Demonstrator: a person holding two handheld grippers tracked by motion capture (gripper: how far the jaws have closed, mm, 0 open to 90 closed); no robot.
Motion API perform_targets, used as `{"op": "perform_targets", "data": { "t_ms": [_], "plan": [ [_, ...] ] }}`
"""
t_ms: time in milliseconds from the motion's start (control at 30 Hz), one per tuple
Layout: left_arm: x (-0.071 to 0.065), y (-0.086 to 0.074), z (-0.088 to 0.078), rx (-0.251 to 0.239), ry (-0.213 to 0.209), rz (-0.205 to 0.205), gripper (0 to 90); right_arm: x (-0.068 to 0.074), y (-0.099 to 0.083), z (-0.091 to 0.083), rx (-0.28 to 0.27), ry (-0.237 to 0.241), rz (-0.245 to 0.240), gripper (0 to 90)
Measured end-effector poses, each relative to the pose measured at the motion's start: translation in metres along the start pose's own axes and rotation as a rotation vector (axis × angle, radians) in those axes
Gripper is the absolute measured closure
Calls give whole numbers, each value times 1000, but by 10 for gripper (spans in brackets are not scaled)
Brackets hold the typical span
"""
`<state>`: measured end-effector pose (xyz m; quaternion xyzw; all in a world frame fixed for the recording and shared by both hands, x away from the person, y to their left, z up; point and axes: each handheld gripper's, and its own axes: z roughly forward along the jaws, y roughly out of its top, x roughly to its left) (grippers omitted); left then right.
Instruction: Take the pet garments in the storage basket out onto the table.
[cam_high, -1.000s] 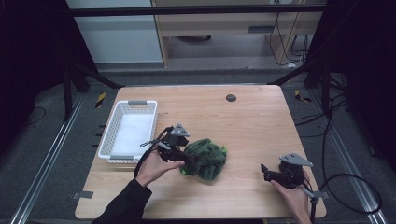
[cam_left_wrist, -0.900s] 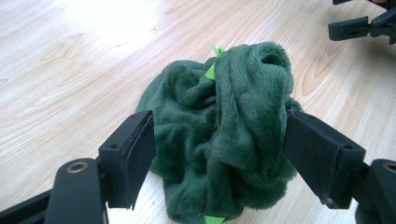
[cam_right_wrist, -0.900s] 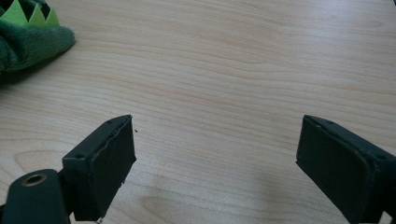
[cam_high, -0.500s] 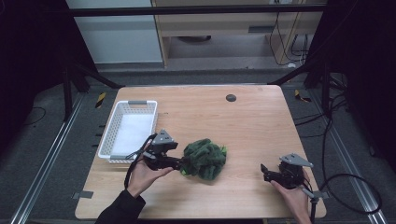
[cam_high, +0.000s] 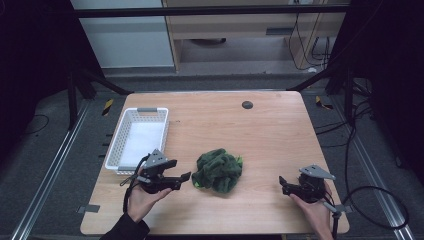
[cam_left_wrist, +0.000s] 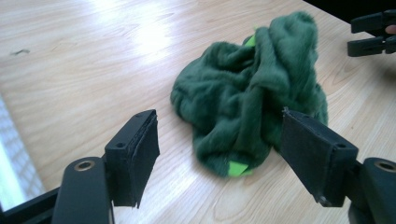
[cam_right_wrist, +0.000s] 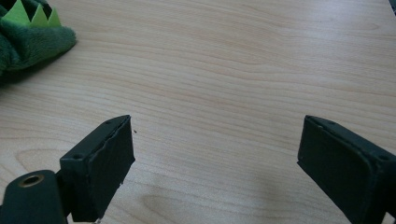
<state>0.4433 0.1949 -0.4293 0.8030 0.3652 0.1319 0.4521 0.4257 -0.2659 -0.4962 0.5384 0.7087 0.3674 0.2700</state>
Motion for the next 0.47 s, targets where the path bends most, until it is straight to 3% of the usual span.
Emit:
{"op": "perform_targets", "data": {
  "t_ms": [467],
  "plan": [
    [15,-52,-25,13,84,-67,275,3,-1,-1,-13,5,-19,96]
  ]
}}
